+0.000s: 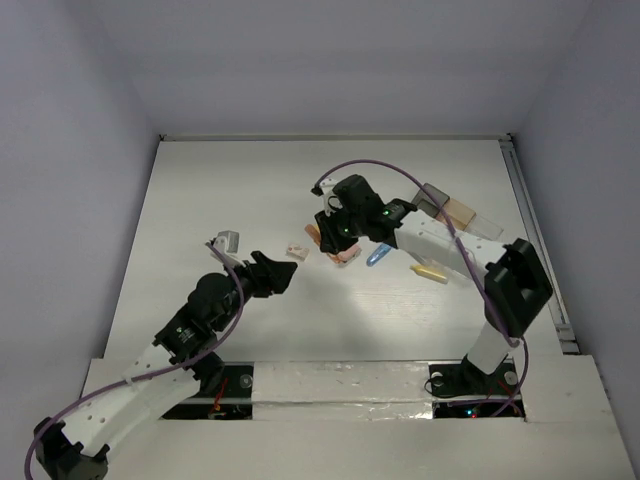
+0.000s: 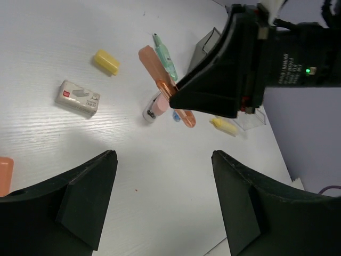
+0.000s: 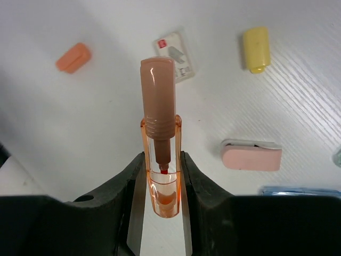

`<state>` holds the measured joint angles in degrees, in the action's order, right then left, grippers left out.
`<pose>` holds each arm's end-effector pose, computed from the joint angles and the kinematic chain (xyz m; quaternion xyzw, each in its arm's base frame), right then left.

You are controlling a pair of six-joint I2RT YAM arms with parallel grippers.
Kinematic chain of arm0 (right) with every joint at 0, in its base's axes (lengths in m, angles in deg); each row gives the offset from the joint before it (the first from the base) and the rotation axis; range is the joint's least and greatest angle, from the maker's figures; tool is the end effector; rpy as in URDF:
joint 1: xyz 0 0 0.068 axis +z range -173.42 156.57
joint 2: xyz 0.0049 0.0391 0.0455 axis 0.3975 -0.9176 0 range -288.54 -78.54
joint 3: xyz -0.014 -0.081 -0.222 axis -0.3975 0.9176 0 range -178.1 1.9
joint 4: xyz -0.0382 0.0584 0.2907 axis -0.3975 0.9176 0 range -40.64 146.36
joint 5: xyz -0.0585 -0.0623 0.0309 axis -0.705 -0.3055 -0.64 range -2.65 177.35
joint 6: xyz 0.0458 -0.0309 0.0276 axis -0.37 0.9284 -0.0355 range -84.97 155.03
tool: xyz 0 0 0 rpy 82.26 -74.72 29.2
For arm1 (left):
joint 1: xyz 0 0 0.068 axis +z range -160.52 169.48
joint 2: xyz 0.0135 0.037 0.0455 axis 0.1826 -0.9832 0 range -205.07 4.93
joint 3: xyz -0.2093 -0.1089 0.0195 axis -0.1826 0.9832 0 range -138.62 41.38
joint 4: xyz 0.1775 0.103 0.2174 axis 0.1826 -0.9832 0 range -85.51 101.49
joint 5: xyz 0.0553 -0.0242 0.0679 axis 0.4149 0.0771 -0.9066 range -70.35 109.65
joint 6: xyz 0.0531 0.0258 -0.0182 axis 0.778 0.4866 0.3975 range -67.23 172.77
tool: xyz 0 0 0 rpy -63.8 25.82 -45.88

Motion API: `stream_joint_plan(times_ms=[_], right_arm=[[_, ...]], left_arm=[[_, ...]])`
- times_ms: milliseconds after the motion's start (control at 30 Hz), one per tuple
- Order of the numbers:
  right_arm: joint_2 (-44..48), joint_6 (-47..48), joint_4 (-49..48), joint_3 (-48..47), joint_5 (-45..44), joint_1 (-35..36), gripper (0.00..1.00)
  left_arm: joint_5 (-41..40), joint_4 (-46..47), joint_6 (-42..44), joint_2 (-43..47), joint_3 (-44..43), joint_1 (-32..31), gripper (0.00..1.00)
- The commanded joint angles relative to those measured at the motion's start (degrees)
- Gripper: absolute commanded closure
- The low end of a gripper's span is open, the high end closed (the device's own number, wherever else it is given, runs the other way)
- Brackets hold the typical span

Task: Sort the stationery into containers
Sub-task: Pick up the pen from the center of the board.

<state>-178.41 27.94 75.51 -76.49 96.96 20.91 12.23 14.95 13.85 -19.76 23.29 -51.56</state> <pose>0.2997 0.3037 0.1996 -0.3253 0.8709 0.2266 0.2906 0.1729 -0.1425 0.2284 -0.0311 0.7254 -0.4047 0.5559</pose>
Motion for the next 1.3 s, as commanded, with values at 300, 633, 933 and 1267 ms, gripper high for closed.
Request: stream_joint_plan(times_ms=[300,633,933,1267], right_arm=[[16.29,5.86,-2.59,11.85,11.92,1.01,0.87],[16.91,6.39,-1.72,11.51,13.6,3.39,0.88],[16.64,8.24,-0.84,10.36,11.49,5.67,0.88],[17.43,8.94,-0.57,9.22,9.56,5.67,0.89]], left_arm=[[6.97,12.87,-3.8,-17.04,-8.89,0.17,0.35],[10.06,16.57,-4.15,-22.42,-9.69,0.17,0.51],[10.67,17.63,-4.15,-23.04,-9.34,0.17,0.73],[11.64,17.1,-3.62,-22.25,-9.07,0.17,0.67]])
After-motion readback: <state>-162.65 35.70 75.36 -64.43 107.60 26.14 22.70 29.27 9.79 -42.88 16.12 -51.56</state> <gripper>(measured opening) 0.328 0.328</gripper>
